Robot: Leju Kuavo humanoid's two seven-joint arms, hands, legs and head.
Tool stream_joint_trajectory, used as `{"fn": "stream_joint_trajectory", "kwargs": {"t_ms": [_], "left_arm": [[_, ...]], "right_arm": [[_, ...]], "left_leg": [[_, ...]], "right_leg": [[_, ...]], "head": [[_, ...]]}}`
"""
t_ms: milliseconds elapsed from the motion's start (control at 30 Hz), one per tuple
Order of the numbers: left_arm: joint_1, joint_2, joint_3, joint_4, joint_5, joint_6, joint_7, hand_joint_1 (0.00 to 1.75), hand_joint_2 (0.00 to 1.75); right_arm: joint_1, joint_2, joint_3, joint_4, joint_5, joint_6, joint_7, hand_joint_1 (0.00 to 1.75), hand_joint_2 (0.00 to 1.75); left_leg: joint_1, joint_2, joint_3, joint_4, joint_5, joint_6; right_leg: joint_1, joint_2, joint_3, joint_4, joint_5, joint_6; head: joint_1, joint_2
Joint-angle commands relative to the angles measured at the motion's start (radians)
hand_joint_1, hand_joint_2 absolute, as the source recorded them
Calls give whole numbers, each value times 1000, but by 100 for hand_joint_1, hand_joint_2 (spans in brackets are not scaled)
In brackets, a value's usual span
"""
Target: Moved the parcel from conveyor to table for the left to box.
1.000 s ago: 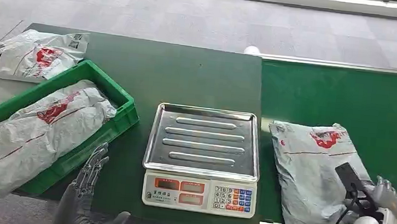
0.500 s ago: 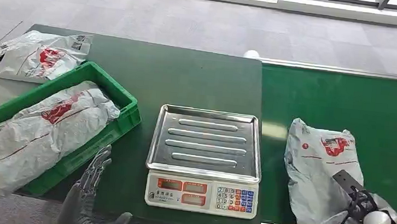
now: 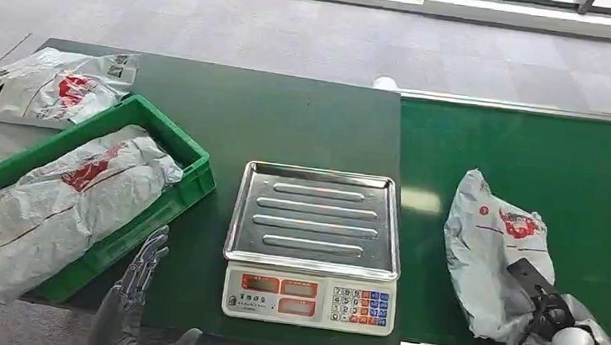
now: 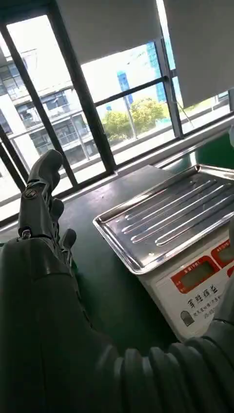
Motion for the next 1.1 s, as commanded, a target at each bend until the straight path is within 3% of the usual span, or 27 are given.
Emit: {"fn": "stream_joint_trajectory", "kwargs": {"t_ms": [33,67,133,167,267,400,433,467,533,567,600,667,767,967,1100], "left_arm": [[1,-36,43,-4,-18,-33,0,0,175],[-13,-35,31,15,-19,-31,-6,0,175],[-34,-31,8,51,-19,-15,-19,0,175],[-44,-27,-3,66,-17,-2,-25,0,175],[-68,-3,-24,94,-5,43,-38,0,175],[-73,36,-44,103,9,109,-60,0,175],[-75,46,-51,104,13,121,-62,0,175],[-82,62,-60,111,17,136,-68,0,175],[-99,83,-64,132,25,154,-83,0,175],[-106,93,-68,141,31,161,-95,0,175],[-109,96,-69,143,33,161,-98,0,175],[-107,102,-75,139,31,180,-100,0,175],[-103,110,-79,130,27,190,-99,0,175],[-59,121,-30,76,32,223,-61,0,175],[-52,118,-20,71,32,220,-59,0,175]], "right_arm": [[172,245,-115,-874,-415,-392,-255,175,175],[212,287,-118,-1031,-506,-508,-380,175,175],[276,314,-44,-1209,-534,-641,-464,175,175],[300,310,3,-1254,-517,-684,-453,175,175],[326,270,203,-1317,-493,-758,-499,175,175],[229,269,455,-1254,-430,-784,-545,175,175],[201,256,511,-1236,-447,-736,-512,175,175],[151,209,596,-1192,-426,-604,-417,175,175],[47,200,708,-1089,-412,-362,-260,175,175],[17,227,742,-1029,-422,-286,-250,175,175],[13,243,745,-1008,-422,-285,-250,175,175],[-19,266,811,-931,-369,-131,-122,175,175],[-39,311,831,-863,-364,-123,-119,175,175],[-88,359,848,-705,-289,0,122,175,175],[-82,351,837,-706,-271,2,138,175,175]], "left_leg": [[-4,9,-6,-1,1,-1],[-6,12,-8,-3,3,-2],[-6,-1,-2,-2,5,0],[-5,-4,-2,-1,7,0],[-6,-6,-1,-4,7,-1],[-5,3,0,-7,5,-4],[-5,5,1,-6,4,-5],[-5,7,-2,-7,4,-6],[-5,11,-6,-7,5,-6],[-5,14,-6,-8,6,-6],[-5,10,-5,-7,4,-6],[-4,10,-5,-8,5,-7],[-4,7,3,-7,9,-8],[-3,8,2,-8,9,-8],[-3,3,-1,-6,9,-9]], "right_leg": [[-4,9,-14,5,2,-1],[-5,12,-18,5,3,-3],[-6,0,-17,6,1,-2],[-5,-4,-17,5,1,-2],[-5,-6,-16,5,-1,-4],[-5,3,-18,6,0,-6],[-4,6,-18,6,0,-7],[-4,7,-17,6,0,-7],[-4,10,-20,7,1,-7],[-4,14,-21,6,2,-8],[-4,10,-19,7,0,-8],[-3,10,-18,7,1,-8],[-2,7,-18,7,2,-10],[-1,9,-19,7,3,-10],[-1,4,-21,8,2,-10]], "head": [[0,0],[0,0],[0,0],[0,0],[0,0],[0,0],[0,0],[0,0],[0,0],[0,0],[0,0],[0,0],[0,0],[0,0],[0,0]]}}
